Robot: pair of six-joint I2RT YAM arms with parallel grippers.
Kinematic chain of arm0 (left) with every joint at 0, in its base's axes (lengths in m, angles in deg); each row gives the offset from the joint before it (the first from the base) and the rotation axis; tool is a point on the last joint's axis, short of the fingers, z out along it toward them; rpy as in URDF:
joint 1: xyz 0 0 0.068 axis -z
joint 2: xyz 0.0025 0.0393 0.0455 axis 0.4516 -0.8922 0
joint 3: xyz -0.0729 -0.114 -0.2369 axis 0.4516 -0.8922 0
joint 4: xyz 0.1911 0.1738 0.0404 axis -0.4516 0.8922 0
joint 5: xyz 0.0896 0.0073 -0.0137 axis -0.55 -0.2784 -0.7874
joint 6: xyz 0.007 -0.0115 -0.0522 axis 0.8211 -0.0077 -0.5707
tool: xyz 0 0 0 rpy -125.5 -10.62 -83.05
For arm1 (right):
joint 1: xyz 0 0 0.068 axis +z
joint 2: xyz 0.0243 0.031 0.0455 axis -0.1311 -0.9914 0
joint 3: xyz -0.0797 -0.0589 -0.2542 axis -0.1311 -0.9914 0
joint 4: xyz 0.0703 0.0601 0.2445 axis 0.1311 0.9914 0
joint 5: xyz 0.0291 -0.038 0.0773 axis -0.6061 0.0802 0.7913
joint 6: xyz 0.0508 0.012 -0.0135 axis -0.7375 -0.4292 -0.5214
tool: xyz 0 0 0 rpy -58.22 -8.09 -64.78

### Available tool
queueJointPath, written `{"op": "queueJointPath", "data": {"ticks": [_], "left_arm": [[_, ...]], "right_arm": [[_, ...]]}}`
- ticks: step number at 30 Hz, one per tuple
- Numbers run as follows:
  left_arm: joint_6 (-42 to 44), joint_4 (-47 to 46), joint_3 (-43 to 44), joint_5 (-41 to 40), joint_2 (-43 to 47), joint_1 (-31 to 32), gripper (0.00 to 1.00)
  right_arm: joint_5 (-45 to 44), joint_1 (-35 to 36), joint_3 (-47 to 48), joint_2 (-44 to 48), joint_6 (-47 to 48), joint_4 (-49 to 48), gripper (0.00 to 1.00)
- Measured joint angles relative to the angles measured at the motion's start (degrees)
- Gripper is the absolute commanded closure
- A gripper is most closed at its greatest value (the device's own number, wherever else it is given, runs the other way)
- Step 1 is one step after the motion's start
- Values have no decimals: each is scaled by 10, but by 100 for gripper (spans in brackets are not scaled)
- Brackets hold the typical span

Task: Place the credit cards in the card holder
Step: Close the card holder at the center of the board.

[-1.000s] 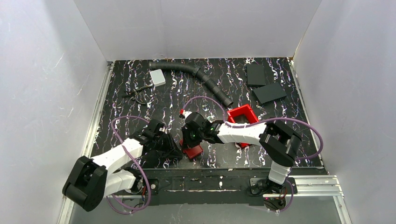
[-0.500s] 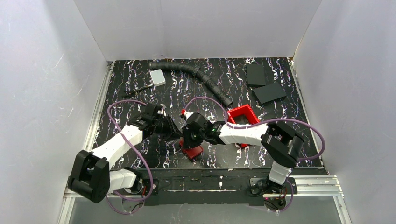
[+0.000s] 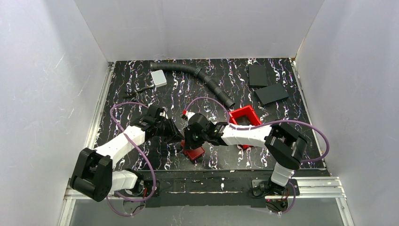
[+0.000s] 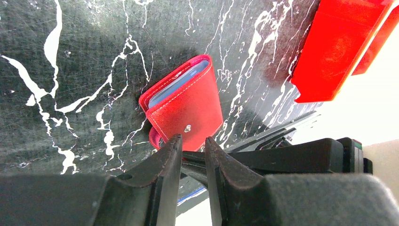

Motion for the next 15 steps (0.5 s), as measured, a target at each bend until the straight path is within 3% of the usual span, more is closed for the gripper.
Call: {"op": "queueJointPath", "data": {"ticks": [2,5,10,15], "left_arm": [[0,0,0,0,0,-1,77],[0,0,0,1,0,-2,77],[5,-12,0,13,-12,-2,81],[19,-23,11,39,-86,-2,90]], "right_arm": [[3,0,0,0,0,0,87],[4,0,0,0,0,0,99],[2,0,0,0,0,1,99],[-13,0,0,0,0,7,99]]}}
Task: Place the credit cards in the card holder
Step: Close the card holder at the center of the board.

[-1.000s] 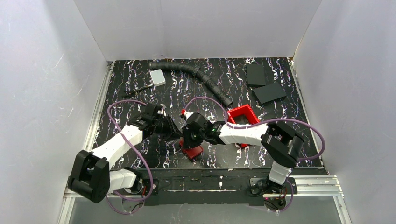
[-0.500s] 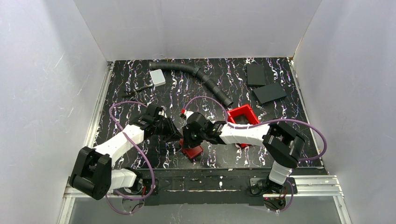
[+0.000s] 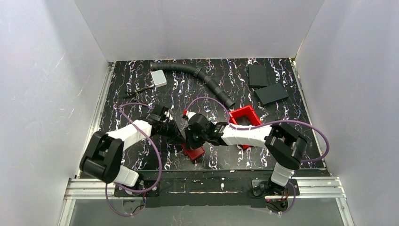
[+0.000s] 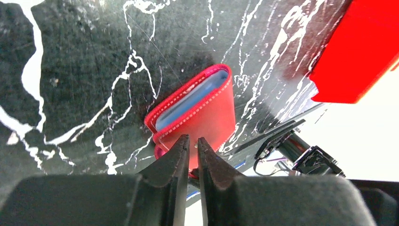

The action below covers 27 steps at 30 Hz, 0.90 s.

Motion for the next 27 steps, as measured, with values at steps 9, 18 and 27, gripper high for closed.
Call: {"op": "queueJointPath", "data": {"ticks": [9,18,27], "left_arm": [[10,-33,11,34,-73,0,94],[20,-39,10,35,-83,-2,97],[31,-37,10,32,-83,-2,97]], "right_arm": [[-10,0,0,0,-4,4,99],[-35,-3,0,8,-7,19,99],[-60,-11,-1,12,-7,40,99]]}}
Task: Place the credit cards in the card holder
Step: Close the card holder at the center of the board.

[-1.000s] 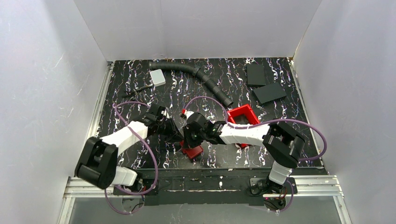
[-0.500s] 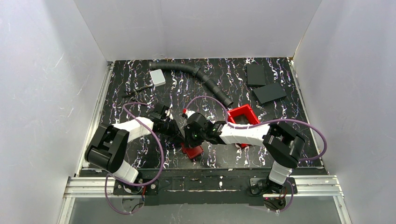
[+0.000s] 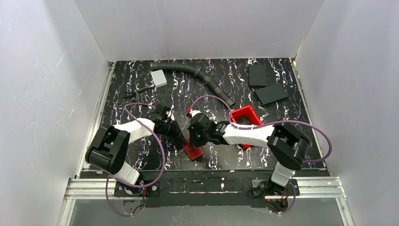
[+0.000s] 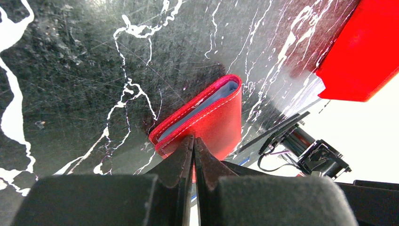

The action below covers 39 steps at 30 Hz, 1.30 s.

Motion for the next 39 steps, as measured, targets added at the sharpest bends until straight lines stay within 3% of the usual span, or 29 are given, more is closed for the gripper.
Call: {"op": "queueJointPath", "data": {"ticks": [22,39], "left_arm": [[6,1,1,0,-1,0,98],[6,1,1,0,-1,0,98]], "right_arm": [[-8,-2,0,-5,3,17,99],[55,-31,-9,-26,7,-26,99]]}}
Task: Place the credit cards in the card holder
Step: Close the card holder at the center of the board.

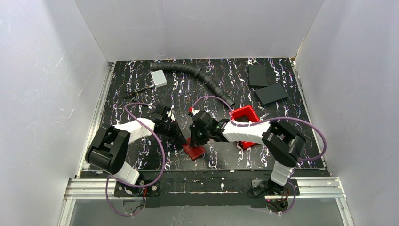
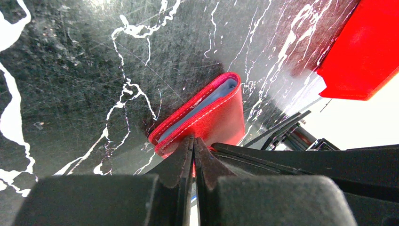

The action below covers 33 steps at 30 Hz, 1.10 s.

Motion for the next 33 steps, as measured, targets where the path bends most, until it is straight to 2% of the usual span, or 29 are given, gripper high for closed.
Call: {"op": "queueJointPath", "data": {"ticks": [33], "left_arm": [[2,1,0,7,-3,-1,98]], "right_arm": [[49,-7,-18,11,-35,-1,99]]}}
